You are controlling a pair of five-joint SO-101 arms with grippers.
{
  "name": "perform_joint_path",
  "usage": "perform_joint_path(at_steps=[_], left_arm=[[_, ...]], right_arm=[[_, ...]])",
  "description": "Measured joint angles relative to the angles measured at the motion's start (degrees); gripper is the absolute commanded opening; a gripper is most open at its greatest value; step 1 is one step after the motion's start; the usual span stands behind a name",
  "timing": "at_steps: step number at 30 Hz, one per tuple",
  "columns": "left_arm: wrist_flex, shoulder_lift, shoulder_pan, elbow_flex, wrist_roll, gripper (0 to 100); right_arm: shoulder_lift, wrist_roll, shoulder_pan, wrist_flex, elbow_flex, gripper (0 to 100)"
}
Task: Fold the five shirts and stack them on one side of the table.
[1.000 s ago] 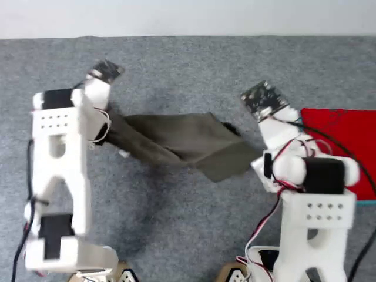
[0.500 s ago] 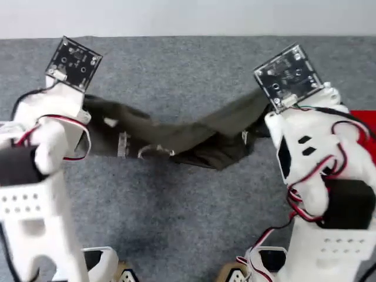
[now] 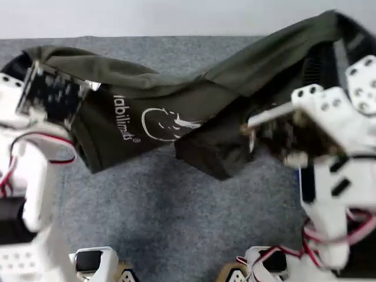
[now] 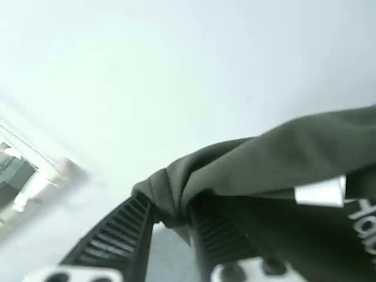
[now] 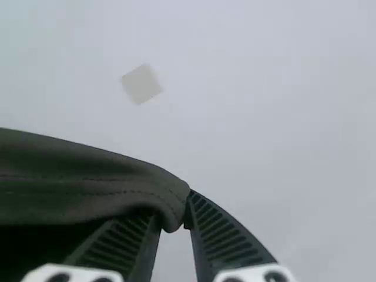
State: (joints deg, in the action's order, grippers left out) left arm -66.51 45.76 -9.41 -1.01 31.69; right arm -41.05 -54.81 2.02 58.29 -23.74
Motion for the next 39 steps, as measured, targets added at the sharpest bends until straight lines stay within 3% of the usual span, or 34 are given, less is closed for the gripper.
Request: perform_joint_path(at_steps=[8, 13, 20, 24, 33, 36, 39], left_arm=[[0.44, 14.24, 0.09, 0.18, 10.73, 0], [0.44, 21.27, -0.26, 0.70, 15.30, 0], [0.00, 23.82, -10.64, -4.48, 16.35, 0], [-3.78, 23.82, -13.89, -11.78, 18.64, 0], [-13.45, 23.65, -14.33, -30.07, 29.98, 0], [-10.37, 23.65, -14.42, -37.45, 30.51, 0], [-2.02, 23.30, -14.42, -45.80, 30.51, 0]], right_arm=[[-2.02, -1.32, -6.86, 2.02, -11.16, 1.0], [-4.22, -4.22, -11.60, 10.90, -15.82, 1.0], [-4.40, -9.14, -12.31, 28.84, -15.21, 1.0], [-3.78, -9.49, -11.96, 33.67, -9.23, 1.0], [-0.88, -9.32, -3.78, 32.88, 11.16, 1.0], [-0.88, -7.65, -1.41, 27.78, 18.11, 1.0], [-0.88, -7.21, -0.26, 19.87, 26.02, 1.0]])
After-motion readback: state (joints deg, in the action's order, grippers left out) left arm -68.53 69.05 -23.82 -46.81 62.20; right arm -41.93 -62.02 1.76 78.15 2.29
